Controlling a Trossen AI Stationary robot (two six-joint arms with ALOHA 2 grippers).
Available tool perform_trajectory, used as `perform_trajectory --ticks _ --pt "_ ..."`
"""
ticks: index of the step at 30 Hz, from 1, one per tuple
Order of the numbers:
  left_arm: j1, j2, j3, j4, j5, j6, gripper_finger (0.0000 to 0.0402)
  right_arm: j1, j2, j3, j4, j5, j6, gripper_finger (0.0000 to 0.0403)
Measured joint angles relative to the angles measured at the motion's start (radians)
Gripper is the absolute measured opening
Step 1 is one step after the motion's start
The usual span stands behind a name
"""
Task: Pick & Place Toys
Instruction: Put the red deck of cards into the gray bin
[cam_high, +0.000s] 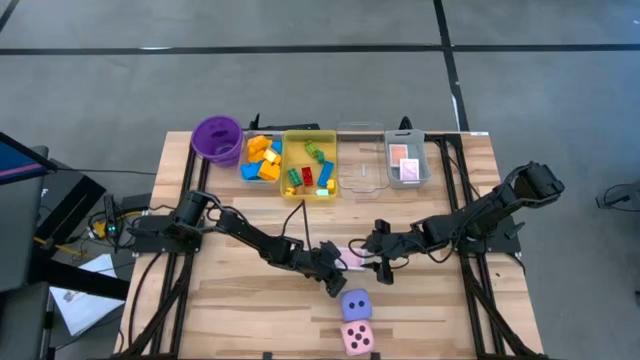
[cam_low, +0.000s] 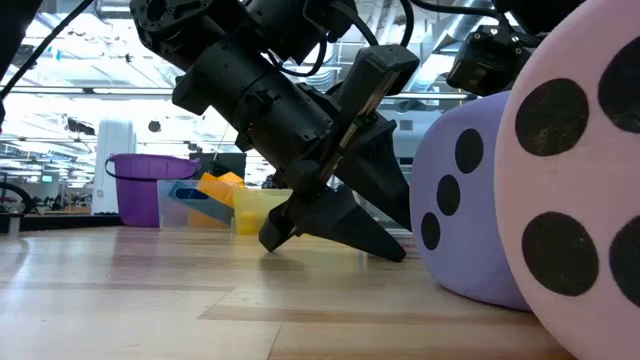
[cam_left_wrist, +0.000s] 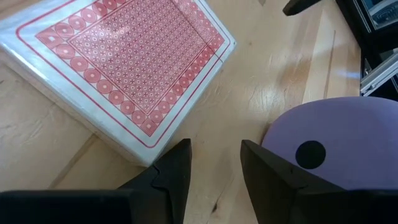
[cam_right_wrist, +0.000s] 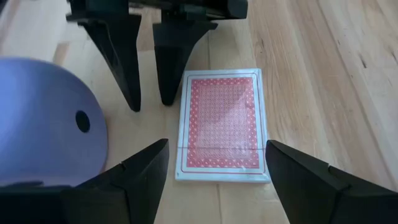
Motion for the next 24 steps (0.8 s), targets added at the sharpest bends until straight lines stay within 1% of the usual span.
perform_trajectory --ticks 4,12,15,19,22,24 --pt "-0.001 0.000 0.000 0.003 0.002 0.000 0.0136 0.000 0.000 0.000 0.019 0.001 0.055 0.0261" --pt "-0.001 0.000 0.000 0.007 0.005 0.008 0.0136 0.000 0.000 0.000 0.018 0.000 0.111 0.0261" --pt "-0.001 0.000 0.000 0.007 0.005 0.008 0.0136 0.000 0.000 0.000 0.015 -0.023 0.142 0.0263" --pt "-0.001 0.000 0.000 0.008 0.006 0.009 0.0136 0.000 0.000 0.000 -0.011 -0.026 0.131 0.0289" --pt "-0.002 0.000 0.001 0.008 0.006 0.009 0.0136 0.000 0.000 0.000 -0.038 0.003 0.102 0.0322" --pt "-0.002 0.000 0.001 0.009 0.006 0.010 0.0136 0.000 0.000 -0.005 -0.051 0.042 0.099 0.0346"
